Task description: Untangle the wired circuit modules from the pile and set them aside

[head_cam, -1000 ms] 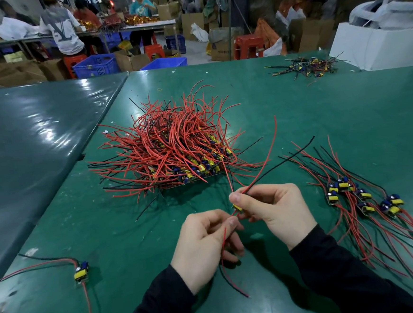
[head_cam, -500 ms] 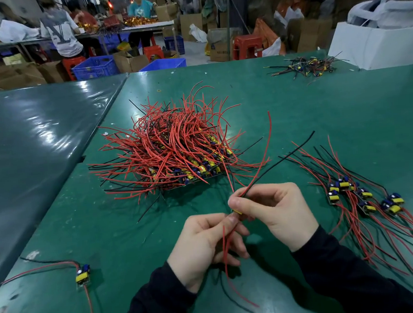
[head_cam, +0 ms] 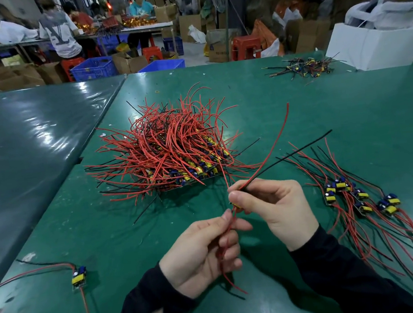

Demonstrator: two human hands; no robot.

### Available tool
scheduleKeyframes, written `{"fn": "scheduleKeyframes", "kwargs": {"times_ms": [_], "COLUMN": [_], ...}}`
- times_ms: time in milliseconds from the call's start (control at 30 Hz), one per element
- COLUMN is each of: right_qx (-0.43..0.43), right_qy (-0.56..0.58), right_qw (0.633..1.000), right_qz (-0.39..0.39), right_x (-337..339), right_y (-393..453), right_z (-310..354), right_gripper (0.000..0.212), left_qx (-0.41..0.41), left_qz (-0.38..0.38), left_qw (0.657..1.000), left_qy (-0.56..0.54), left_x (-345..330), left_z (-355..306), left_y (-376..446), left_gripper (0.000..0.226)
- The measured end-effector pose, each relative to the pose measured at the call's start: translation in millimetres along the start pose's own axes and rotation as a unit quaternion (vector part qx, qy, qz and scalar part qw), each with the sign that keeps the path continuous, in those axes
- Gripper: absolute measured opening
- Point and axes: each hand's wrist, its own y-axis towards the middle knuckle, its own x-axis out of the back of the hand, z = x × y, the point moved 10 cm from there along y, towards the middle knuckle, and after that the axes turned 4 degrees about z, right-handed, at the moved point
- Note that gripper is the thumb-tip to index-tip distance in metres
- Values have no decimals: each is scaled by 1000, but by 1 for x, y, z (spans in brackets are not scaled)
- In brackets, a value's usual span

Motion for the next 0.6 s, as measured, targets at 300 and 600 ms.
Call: {"fn": "scheduleKeyframes", "kwargs": {"times_ms": [300, 600], "right_qx": [-8, 3], "right_qy": [1, -19], "right_qw": [1000, 999], "right_qz": [-5, -29], "right_x": [0, 2], "right_y": [-1, -3], "right_z": [-1, 1], "right_gripper": [9, 4], "left_qx": [-53, -76], "left_qz": [-47, -119], "left_qw": [997, 980], "left_qy": [32, 140], "left_x": [11, 20], "left_z": [-7, -6], "left_y": [0, -6], "left_gripper": [19, 26]}}
